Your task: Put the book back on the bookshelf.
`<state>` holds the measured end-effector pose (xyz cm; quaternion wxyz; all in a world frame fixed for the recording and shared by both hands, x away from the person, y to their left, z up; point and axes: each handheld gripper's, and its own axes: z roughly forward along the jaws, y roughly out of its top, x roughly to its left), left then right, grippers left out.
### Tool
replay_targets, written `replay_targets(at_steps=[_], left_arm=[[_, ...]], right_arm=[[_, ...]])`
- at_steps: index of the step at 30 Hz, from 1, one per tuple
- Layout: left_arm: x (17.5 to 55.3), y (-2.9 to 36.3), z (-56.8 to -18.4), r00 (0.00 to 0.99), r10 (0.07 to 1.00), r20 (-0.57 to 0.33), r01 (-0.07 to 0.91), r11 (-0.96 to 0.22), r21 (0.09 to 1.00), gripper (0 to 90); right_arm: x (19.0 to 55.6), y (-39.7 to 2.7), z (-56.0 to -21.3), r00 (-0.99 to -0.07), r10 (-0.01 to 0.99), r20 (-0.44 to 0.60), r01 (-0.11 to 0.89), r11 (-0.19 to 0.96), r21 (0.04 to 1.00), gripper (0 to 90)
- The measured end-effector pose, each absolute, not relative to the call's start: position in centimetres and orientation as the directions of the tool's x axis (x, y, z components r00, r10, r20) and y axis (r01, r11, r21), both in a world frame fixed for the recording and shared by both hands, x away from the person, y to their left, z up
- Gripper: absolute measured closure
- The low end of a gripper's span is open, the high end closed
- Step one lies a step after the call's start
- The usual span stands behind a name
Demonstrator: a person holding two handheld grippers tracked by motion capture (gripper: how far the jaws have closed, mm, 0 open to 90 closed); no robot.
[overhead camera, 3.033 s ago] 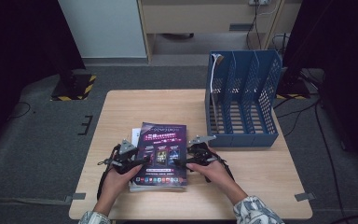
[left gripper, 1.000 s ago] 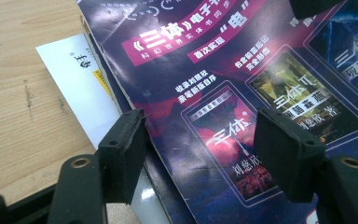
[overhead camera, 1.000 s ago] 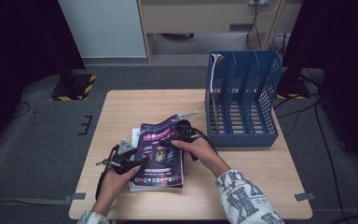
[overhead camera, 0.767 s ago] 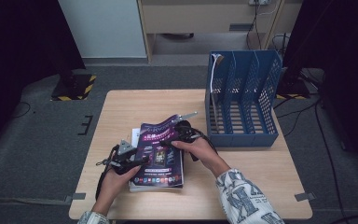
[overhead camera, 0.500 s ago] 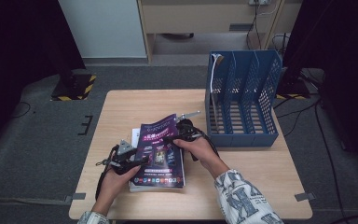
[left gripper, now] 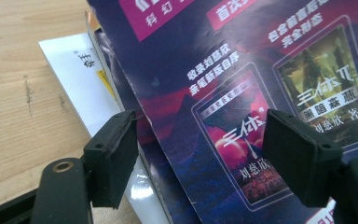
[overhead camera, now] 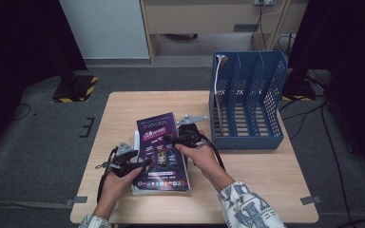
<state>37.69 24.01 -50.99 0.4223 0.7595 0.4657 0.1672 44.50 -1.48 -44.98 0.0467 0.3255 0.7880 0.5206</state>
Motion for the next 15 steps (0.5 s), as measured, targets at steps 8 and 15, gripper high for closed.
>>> replay_targets(at_steps=[8, 15], left_arm=[[37.5, 24.1, -50.4, 0.512, 0.850, -0.126, 0.544, -0.207, 0.814, 24.0], [37.4, 24.1, -50.0, 0.527, 0.841, -0.125, 0.522, -0.204, 0.828, 21.6]], right_arm=[[43.3, -2.9, -44.4, -0.799, 0.544, 0.255, 0.404, 0.173, 0.898, 78.6], [42.8, -3.3, -43.8, -0.813, 0.538, 0.221, 0.351, 0.152, 0.924, 79.7]])
